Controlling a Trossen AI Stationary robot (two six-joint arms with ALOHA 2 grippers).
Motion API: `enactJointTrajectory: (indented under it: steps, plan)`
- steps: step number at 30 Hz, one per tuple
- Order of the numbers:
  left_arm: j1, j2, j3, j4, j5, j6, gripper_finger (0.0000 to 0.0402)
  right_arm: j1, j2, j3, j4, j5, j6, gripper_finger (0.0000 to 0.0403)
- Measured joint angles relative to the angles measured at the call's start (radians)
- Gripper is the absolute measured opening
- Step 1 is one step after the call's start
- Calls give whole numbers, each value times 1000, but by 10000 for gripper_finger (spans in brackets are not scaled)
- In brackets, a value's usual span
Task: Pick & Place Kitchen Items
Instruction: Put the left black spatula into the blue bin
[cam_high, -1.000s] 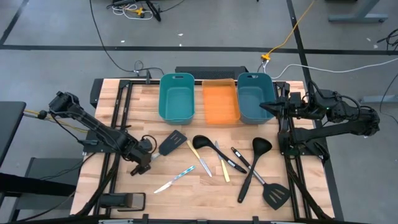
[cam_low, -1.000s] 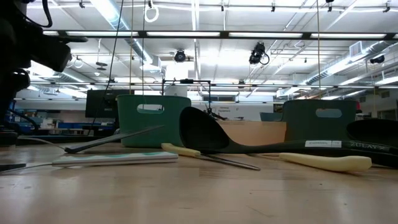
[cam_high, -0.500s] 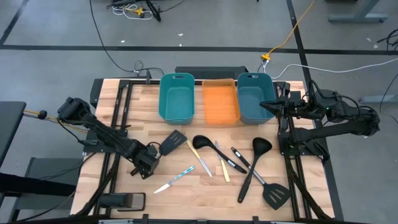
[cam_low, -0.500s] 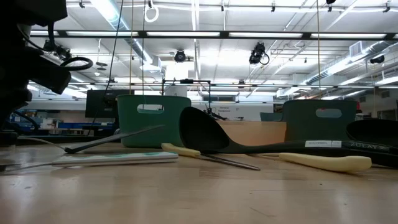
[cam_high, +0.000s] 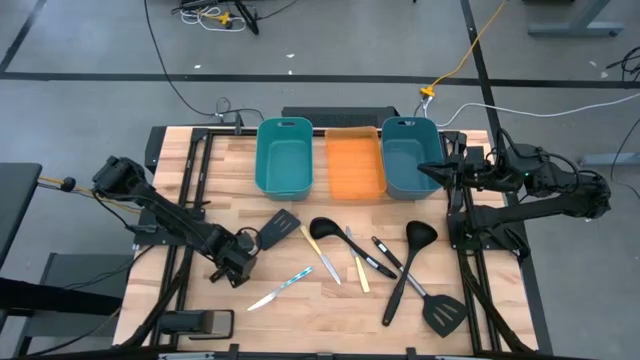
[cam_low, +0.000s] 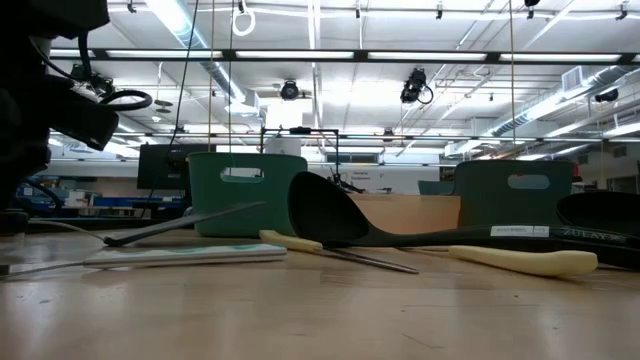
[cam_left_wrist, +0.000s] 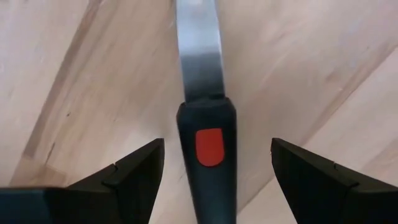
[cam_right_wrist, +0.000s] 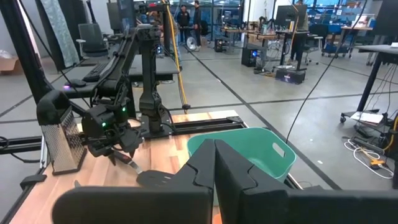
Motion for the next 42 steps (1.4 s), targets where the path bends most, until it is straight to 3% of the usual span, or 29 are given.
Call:
enactJointTrajectory:
  steps: [19,42]
  plan:
    - [0,0,-5,-10,-30,-26,273,0,0,0,-3,0,-1,7]
    - [-4,61,5,5,14,-21,272,0,0,0,-26,-1,-2,7]
